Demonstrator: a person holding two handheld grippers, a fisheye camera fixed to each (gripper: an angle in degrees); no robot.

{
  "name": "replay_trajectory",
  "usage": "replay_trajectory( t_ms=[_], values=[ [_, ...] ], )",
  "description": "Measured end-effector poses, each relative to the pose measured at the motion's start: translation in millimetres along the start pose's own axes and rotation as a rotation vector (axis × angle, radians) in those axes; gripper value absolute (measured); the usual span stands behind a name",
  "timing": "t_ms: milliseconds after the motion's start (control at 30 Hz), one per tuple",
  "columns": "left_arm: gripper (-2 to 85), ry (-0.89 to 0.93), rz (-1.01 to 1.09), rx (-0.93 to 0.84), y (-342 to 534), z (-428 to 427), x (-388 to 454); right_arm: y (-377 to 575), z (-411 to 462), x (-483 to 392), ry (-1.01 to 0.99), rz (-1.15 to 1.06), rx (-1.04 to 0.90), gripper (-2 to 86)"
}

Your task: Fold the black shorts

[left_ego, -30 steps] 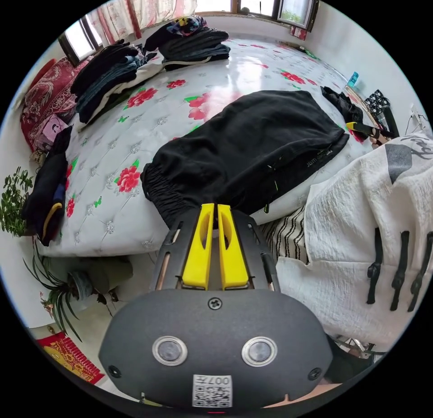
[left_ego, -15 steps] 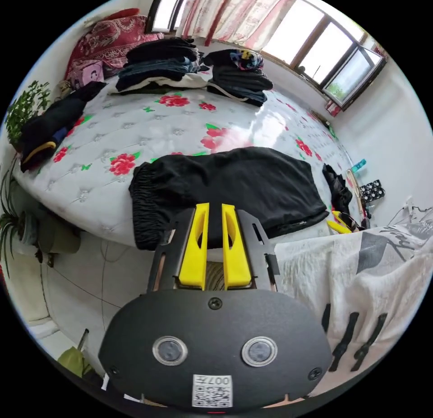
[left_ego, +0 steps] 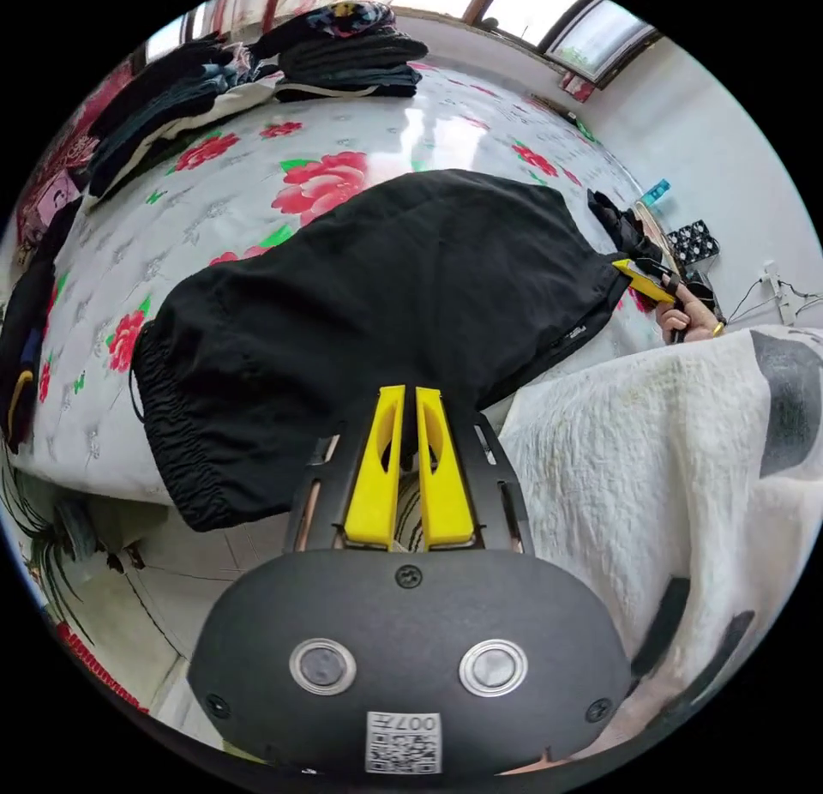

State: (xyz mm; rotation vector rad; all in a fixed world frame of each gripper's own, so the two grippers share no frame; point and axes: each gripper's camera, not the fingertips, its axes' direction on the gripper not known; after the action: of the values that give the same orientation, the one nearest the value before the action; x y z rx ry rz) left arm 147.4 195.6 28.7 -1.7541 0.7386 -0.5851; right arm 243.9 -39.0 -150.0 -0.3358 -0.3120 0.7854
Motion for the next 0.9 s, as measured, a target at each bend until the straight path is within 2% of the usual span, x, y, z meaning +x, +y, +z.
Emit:
replay_trajectory(
  t_ms=[67, 200, 333, 367, 433, 500, 533, 600, 667, 767, 900],
  values=[
    [2.3, 0.020, -0.091, 0.078, 10, -28, -23, 8, 9, -53, 0.001, -0.176, -0.029, 0.3],
    [4.9, 0.027, -0.365, 0.228, 50, -79, -89, 65, 68, -204, -0.016, -0.693, -0.200, -0.1],
    [7.3, 0.098, -0.559, 0.289, 85, -99, -142, 180, 176, -314, -0.133, -1.123, -0.552, 0.1],
    [8.1, 0.136, -0.598, 0.303, 94, -102, -155, 199, 193, -323, -0.152, -1.174, -0.610, 0.1],
    [9.0, 0.176, -0.648, 0.319, 104, -104, -168, 272, 264, -342, -0.208, -1.292, -0.858, 0.6],
    [9.9, 0.215, -0.674, 0.326, 110, -103, -176, 318, 314, -338, -0.191, -1.339, -1.018, 1.3],
    [10.6, 0.243, -0.688, 0.315, 112, -103, -181, 338, 345, -331, -0.109, -1.327, -1.110, 1.9],
    [11.4, 0.296, -0.688, 0.314, 112, -104, -187, 346, 369, -319, -0.062, -1.290, -1.145, 2.5],
    [11.7, 0.324, -0.678, 0.311, 112, -108, -191, 332, 374, -307, -0.074, -1.192, -1.107, 3.3],
    [11.9, 0.371, -0.653, 0.306, 109, -118, -202, 287, 364, -270, -0.053, -0.994, -0.936, 4.3],
    [13.2, 0.419, -0.617, 0.290, 98, -131, -214, 236, 339, -187, 0.101, -0.696, -0.721, 6.1]
  ],
)
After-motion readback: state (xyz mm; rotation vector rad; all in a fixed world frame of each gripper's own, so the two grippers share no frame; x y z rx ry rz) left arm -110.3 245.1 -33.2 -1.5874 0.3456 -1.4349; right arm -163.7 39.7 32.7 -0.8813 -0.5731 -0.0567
